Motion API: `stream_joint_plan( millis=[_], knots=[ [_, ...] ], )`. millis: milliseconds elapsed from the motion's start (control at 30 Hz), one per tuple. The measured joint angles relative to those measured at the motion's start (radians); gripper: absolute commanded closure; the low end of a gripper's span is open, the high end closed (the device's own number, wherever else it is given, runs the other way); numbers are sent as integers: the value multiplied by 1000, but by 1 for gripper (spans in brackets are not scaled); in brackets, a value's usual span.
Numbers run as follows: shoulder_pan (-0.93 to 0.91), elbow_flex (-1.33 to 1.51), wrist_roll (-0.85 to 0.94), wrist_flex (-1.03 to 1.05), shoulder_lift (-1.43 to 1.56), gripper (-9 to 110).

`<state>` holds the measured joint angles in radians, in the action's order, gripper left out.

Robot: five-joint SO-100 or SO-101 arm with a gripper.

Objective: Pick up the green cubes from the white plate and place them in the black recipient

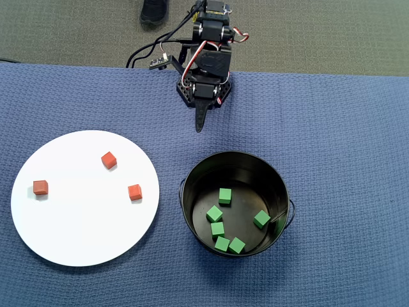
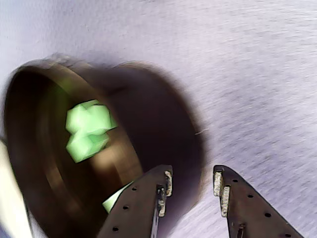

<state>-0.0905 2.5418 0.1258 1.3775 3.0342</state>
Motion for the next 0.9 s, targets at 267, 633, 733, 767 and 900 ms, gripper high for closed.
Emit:
stream_joint_plan(
  millis=[267,633,733,767,900],
  knots=[
    [-55,222,-32,-44,107,102],
    [-63,377,-23,-219,106,102],
    [-63,388,-23,-225,106,102],
    [-63,388,-23,-225,106,102],
    [-63,388,-23,-225,106,102]
  ],
)
